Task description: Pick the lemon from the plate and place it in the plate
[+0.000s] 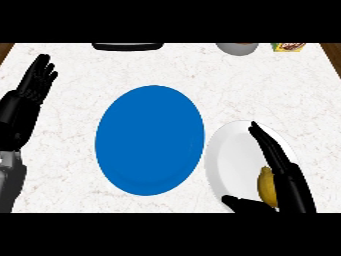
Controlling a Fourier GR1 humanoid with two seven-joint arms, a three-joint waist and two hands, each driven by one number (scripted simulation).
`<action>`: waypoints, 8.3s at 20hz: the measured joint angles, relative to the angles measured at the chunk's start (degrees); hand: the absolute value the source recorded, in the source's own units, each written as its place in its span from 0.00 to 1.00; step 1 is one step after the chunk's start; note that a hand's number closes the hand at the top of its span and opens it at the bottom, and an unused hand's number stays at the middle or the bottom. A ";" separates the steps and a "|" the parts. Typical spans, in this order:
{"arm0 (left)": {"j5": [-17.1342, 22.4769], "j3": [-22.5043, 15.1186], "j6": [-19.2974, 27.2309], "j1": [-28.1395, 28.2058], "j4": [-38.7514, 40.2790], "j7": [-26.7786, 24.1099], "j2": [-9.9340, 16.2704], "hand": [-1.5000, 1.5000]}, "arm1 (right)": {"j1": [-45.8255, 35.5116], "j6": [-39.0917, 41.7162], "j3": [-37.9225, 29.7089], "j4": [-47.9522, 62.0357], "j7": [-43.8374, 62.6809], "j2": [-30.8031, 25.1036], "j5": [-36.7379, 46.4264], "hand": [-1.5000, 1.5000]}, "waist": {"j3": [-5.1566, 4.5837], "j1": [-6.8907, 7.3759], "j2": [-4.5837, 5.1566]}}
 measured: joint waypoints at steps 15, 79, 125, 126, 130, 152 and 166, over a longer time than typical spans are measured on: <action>-0.05 0.04 -1.19 0.56 -0.55 -0.29 -0.40 0.50 | -6.17 38.20 2.25 -13.55 45.66 -10.75 -1.06 0.00 | 0.04 0.88 0.28; -3.17 5.06 -4.95 1.30 -2.17 1.25 -3.53 0.50 | 33.92 15.55 15.89 -28.81 45.68 4.41 62.70 1.00 | 0.11 -0.58 -0.12; -4.83 0.89 -5.91 -5.32 0.14 1.52 -6.68 0.50 | -19.70 12.89 5.03 9.82 47.95 23.23 33.44 0.00 | 0.31 6.84 2.28; -4.79 0.92 -5.89 -5.57 0.22 1.63 -6.71 0.50 | -21.79 11.02 4.33 12.14 47.62 23.42 32.05 0.00 | 0.32 6.86 2.22; -4.88 0.89 -5.58 -6.23 0.64 2.10 -7.00 0.50 | -29.92 2.04 1.83 20.36 45.92 23.86 28.41 0.00 | 0.36 6.73 1.96; -5.23 4.51 -4.49 -1.43 -1.65 2.71 -5.78 0.50 | -22.17 -28.18 1.88 15.04 36.27 20.24 16.63 0.00 | 0.26 0.47 0.23; -5.16 5.73 -5.52 -1.16 -1.43 2.52 -5.89 0.50 | 5.57 -30.25 4.75 -8.29 20.16 1.74 3.66 0.00 | 0.27 0.14 0.23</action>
